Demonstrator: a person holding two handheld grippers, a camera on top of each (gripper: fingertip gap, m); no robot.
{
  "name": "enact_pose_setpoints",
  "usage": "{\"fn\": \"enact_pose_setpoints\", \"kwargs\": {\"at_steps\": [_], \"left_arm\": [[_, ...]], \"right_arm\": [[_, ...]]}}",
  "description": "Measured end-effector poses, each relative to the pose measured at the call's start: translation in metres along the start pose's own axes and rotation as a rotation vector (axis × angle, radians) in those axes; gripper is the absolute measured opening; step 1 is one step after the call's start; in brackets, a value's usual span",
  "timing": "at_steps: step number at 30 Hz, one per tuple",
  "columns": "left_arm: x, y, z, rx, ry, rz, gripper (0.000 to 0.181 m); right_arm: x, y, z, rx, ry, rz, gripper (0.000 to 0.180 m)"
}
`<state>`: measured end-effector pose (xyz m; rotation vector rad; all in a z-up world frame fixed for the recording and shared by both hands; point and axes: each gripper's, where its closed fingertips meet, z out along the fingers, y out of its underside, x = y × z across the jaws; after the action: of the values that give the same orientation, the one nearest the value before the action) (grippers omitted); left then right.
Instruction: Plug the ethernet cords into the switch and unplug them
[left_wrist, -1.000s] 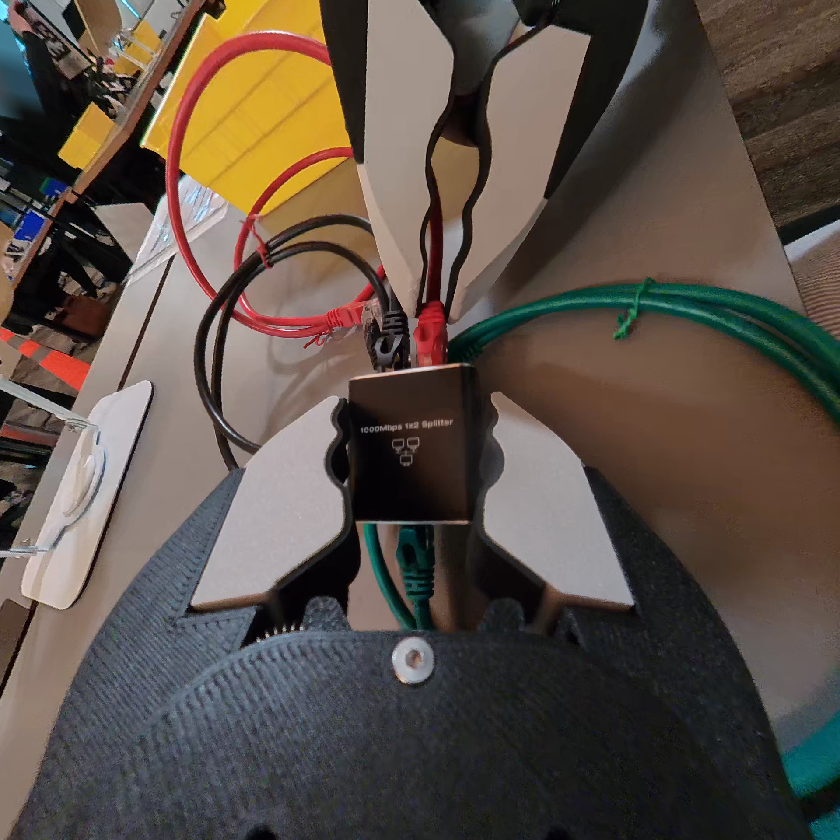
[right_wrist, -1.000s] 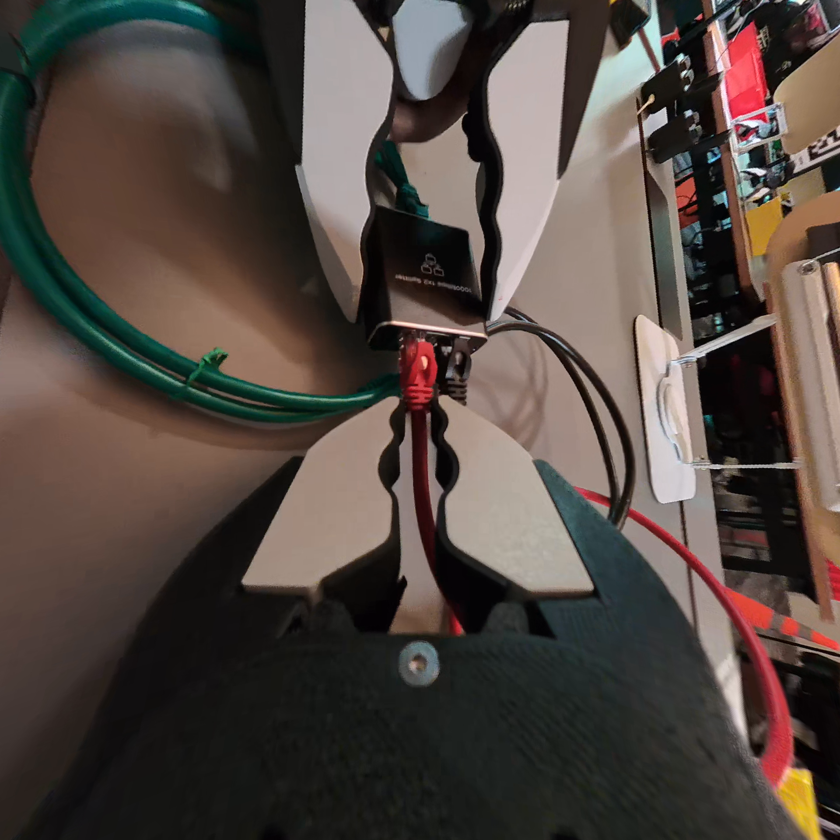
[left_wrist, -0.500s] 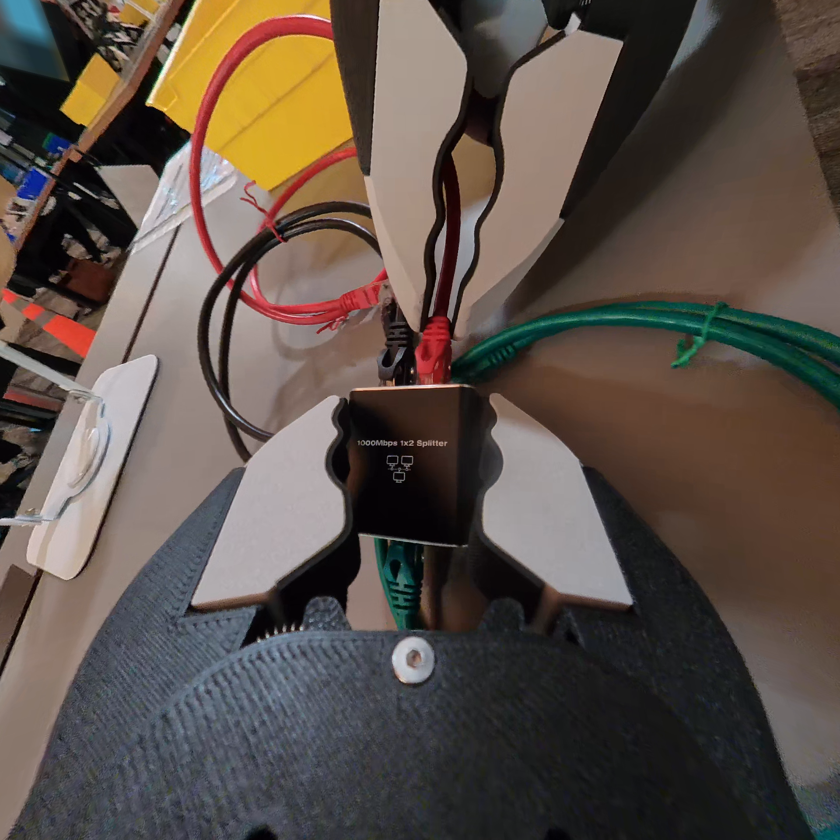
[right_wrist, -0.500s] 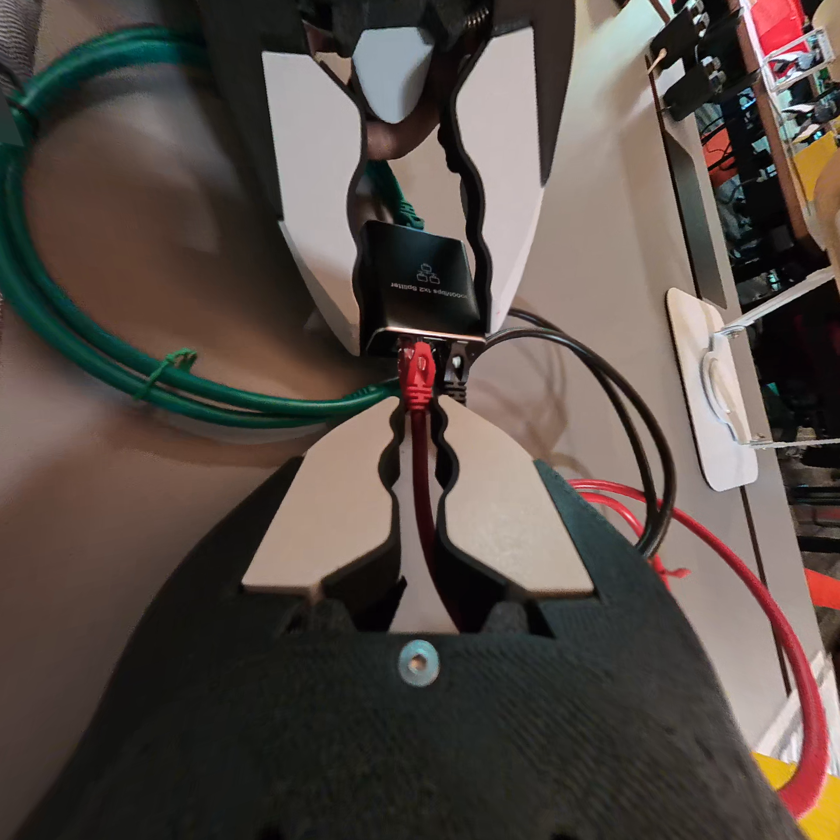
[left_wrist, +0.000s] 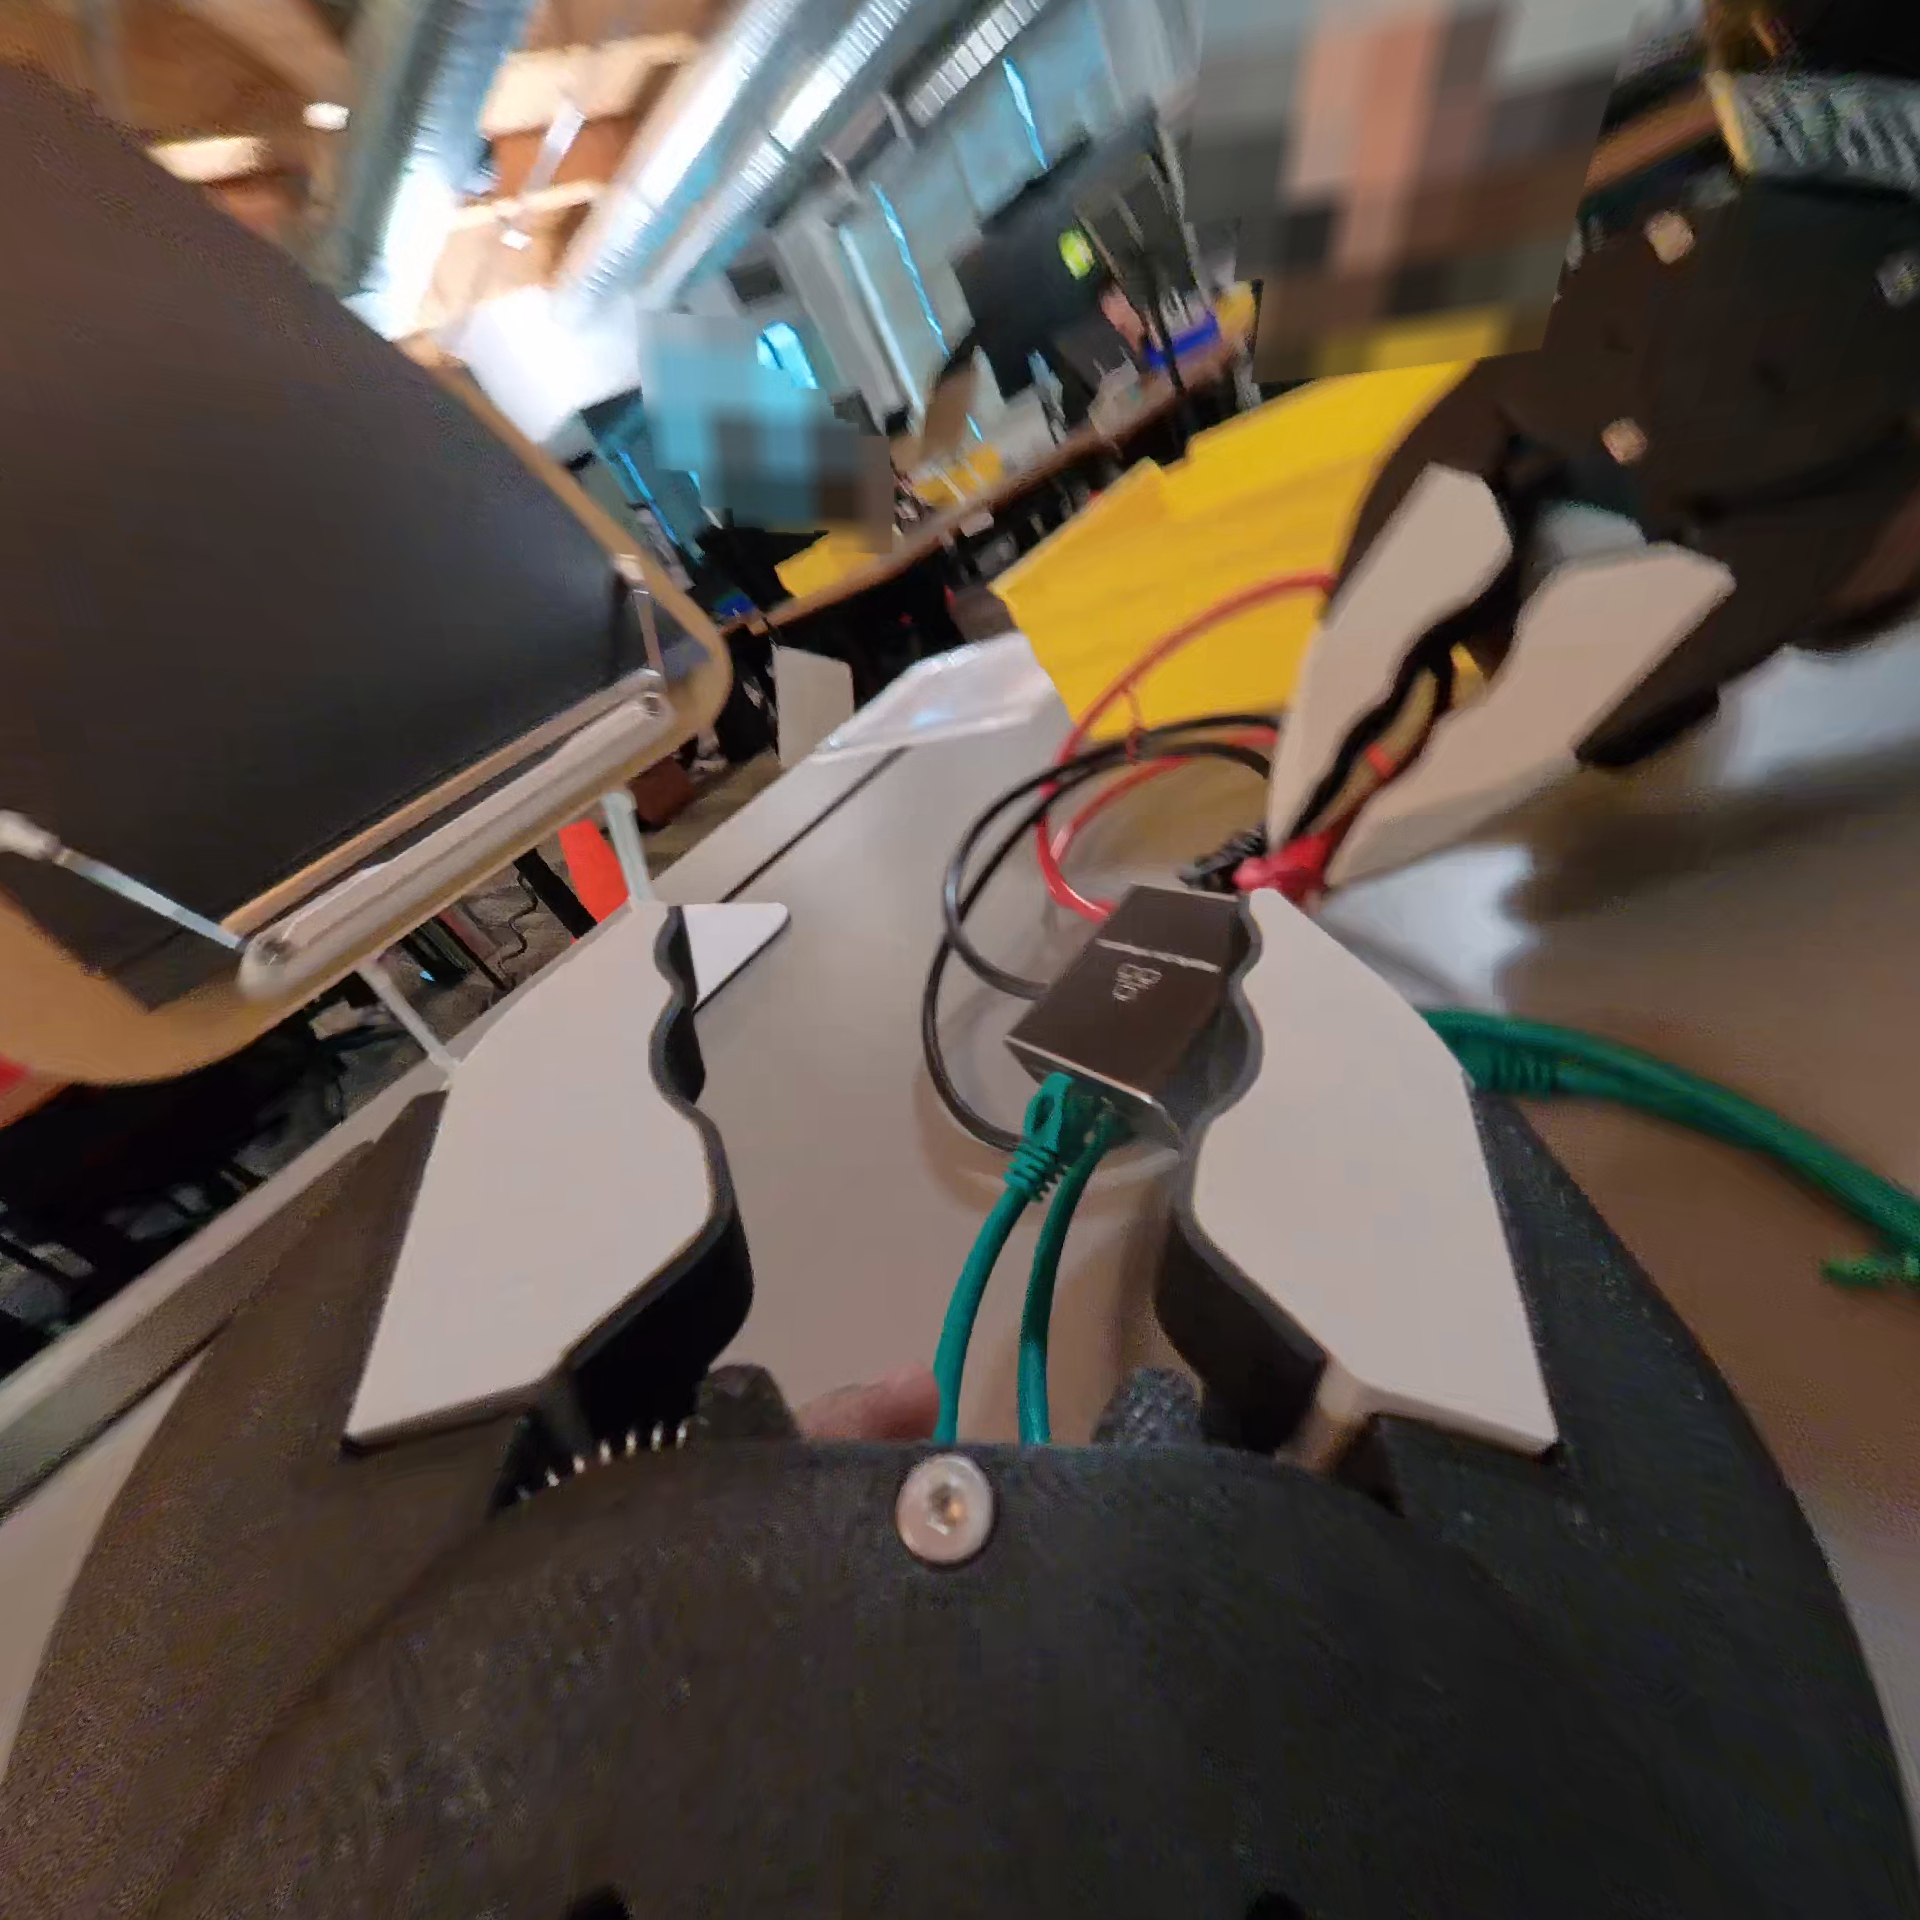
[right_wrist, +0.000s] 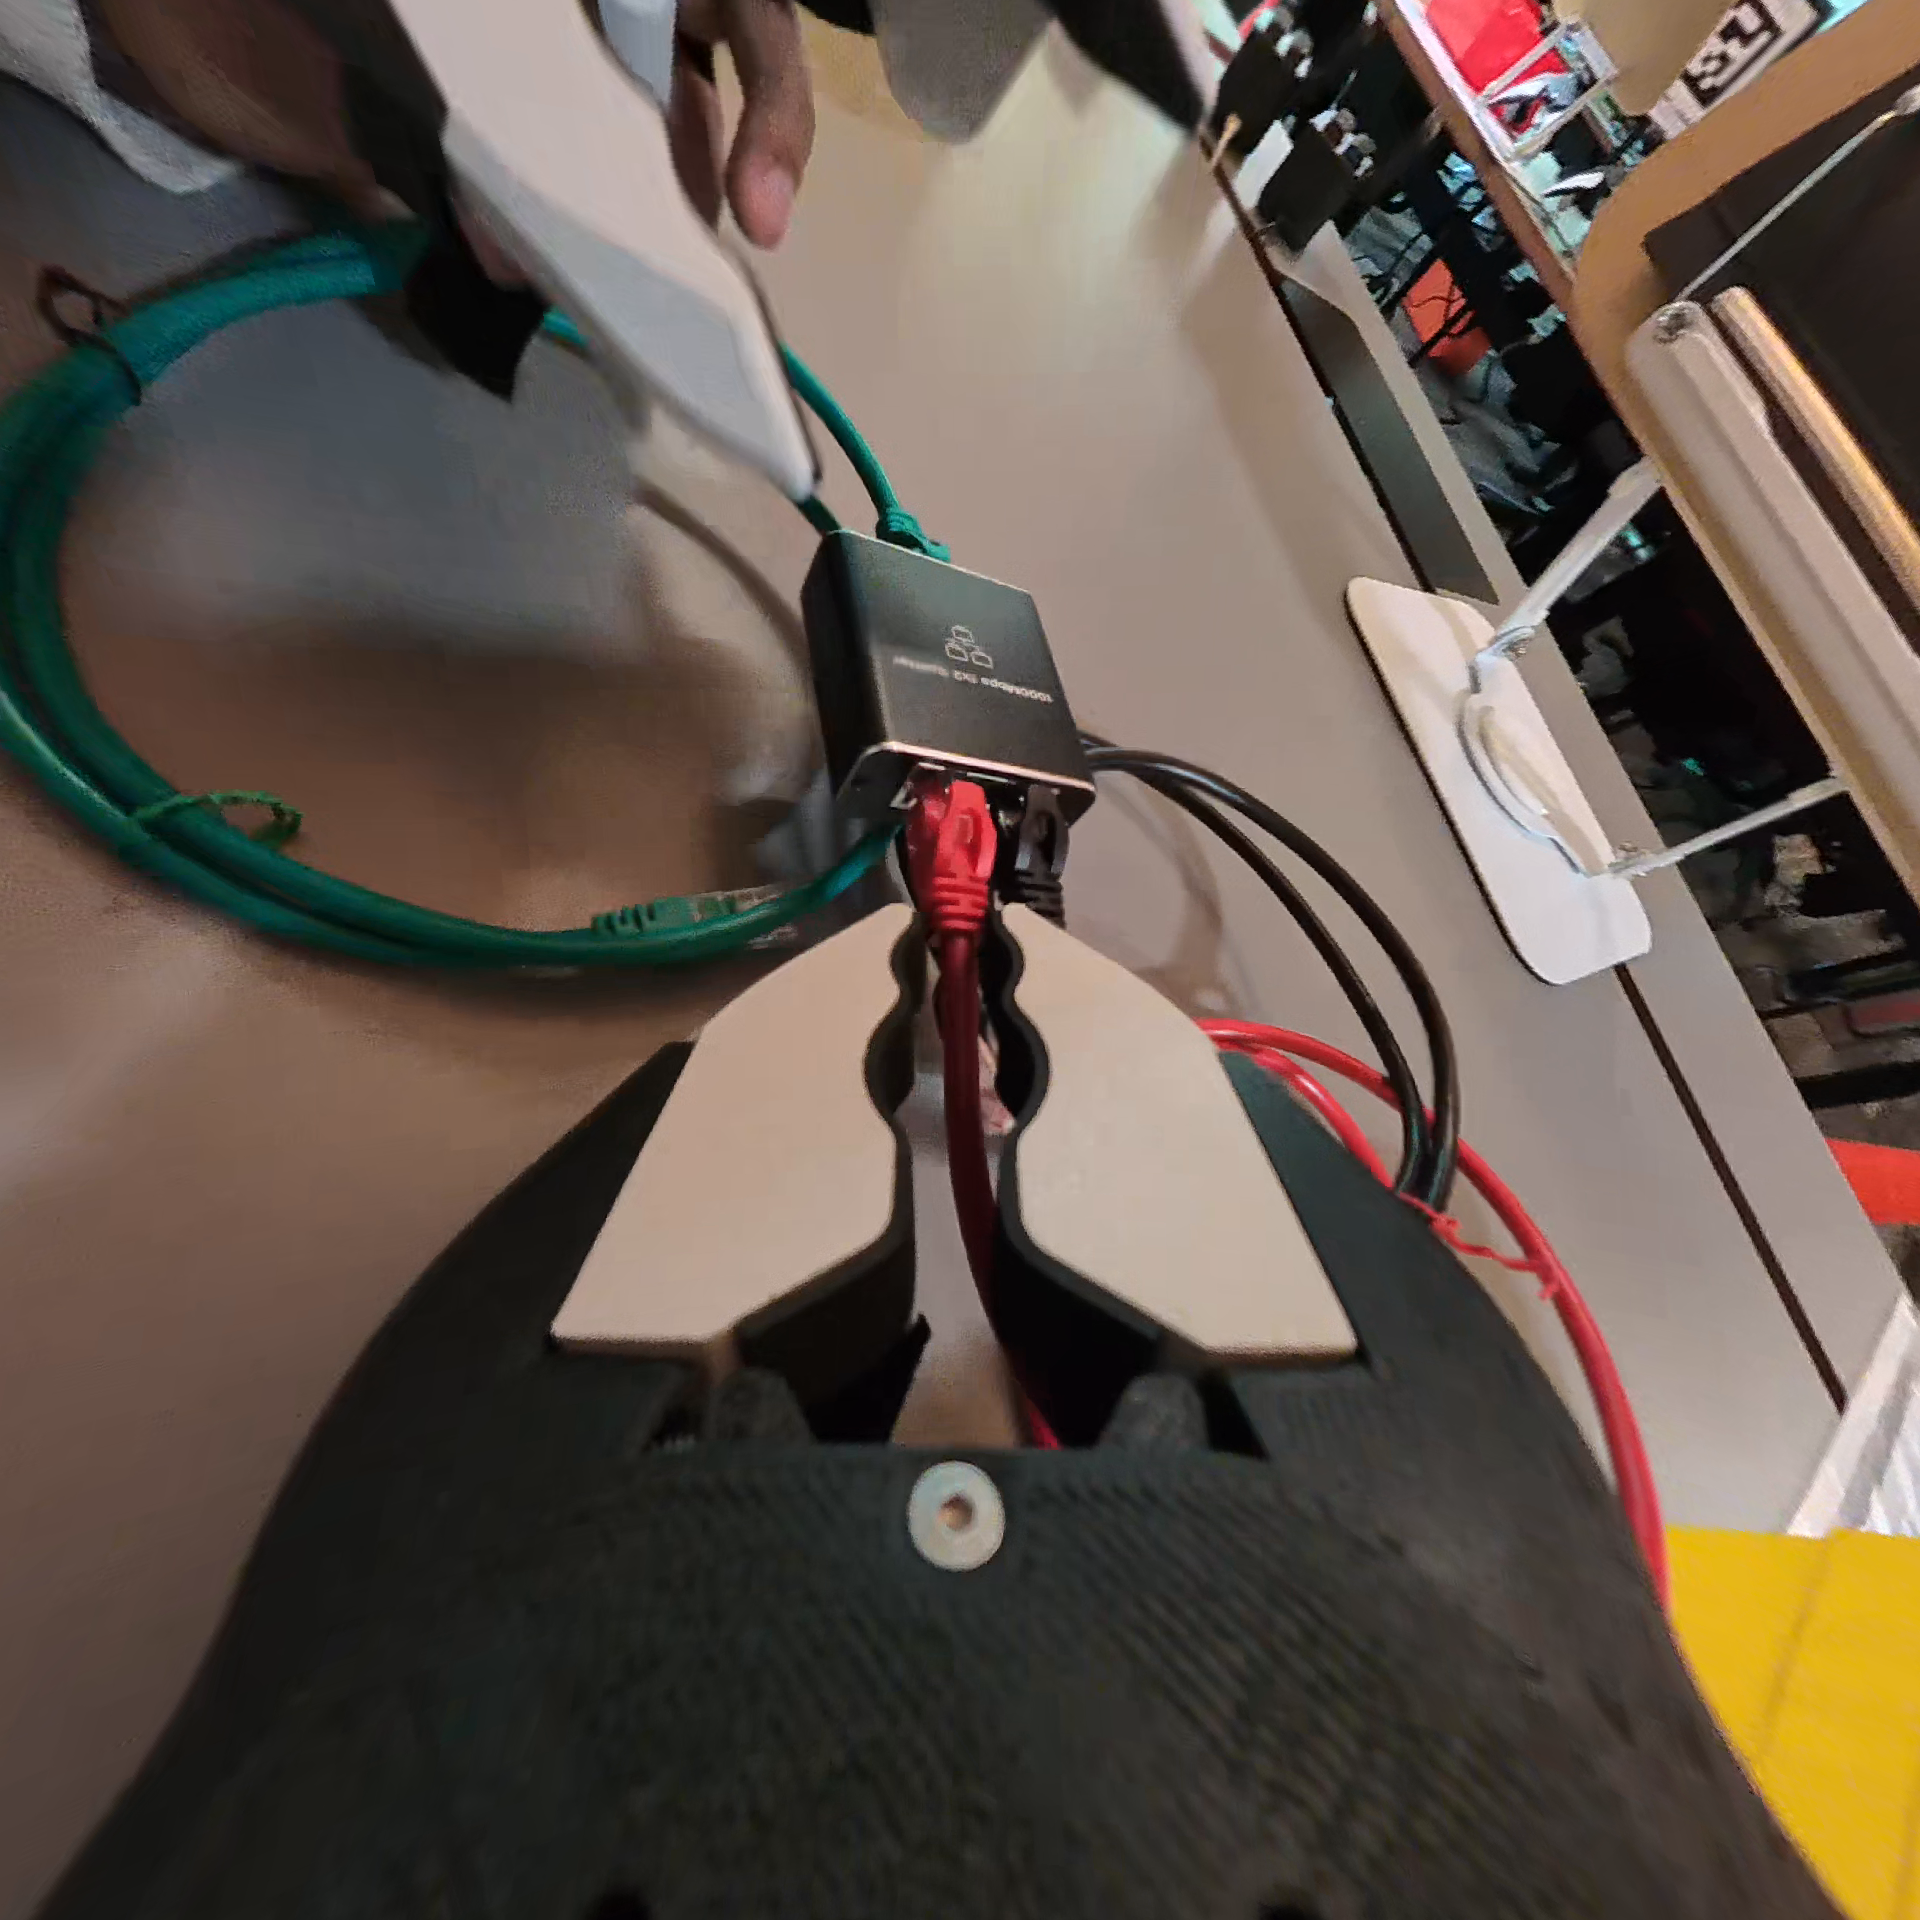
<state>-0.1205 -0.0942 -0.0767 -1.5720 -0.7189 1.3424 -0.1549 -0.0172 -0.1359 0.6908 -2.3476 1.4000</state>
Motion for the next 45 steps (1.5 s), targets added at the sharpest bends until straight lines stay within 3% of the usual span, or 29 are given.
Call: {"fn": "enact_pose_setpoints", "kwargs": {"at_steps": [4, 7, 10, 14, 16, 19, 22, 24, 26, 33, 39, 45], "left_arm": [[-0.041, -0.001, -0.013, 0.140, -0.062, -0.345, 0.105], [-0.046, -0.008, -0.023, 0.234, 0.034, -0.556, 0.088], [-0.031, -0.020, -0.027, 0.263, 0.147, -0.565, 0.059], [-0.017, -0.031, -0.021, 0.228, 0.134, -0.611, 0.049], [-0.009, -0.047, -0.018, 0.283, 0.156, -0.766, 0.050], [0.013, -0.040, -0.001, 0.192, 0.239, -1.014, 0.048], [0.030, -0.021, 0.010, 0.133, 0.341, -1.342, 0.058], [0.026, -0.010, 0.012, 0.184, 0.365, -1.599, 0.073], [0.020, 0.002, 0.011, 0.227, 0.343, -1.731, 0.078], [0.003, 0.009, 0.009, 0.296, 0.330, -1.800, 0.072], [0.001, 0.012, 0.006, 0.299, 0.366, -1.833, 0.033], [0.006, 0.016, 0.006, 0.261, 0.327, -1.769, 0.027]], "right_arm": [[0.009, 0.000, -0.002, -0.009, 0.064, -0.002, 0.010], [0.019, 0.002, -0.003, -0.025, 0.126, 0.020, 0.010], [0.030, 0.003, -0.003, -0.029, 0.185, 0.075, 0.010], [0.039, 0.004, -0.004, -0.060, 0.266, 0.099, 0.010], [0.041, 0.001, -0.005, -0.064, 0.299, 0.104, 0.011], [0.041, -0.008, -0.006, -0.046, 0.326, 0.113, 0.011], [0.037, -0.021, -0.007, -0.013, 0.333, 0.106, 0.010], [0.030, -0.031, -0.008, 0.009, 0.332, 0.083, 0.010], [0.021, -0.040, -0.006, 0.019, 0.325, 0.033, 0.010], [-0.014, -0.060, 0.009, 0.013, 0.300, -0.216, 0.010], [-0.020, -0.067, 0.011, 0.046, 0.292, -0.240, 0.011], [-0.023, -0.062, 0.013, 0.005, 0.292, -0.275, 0.011]]}}
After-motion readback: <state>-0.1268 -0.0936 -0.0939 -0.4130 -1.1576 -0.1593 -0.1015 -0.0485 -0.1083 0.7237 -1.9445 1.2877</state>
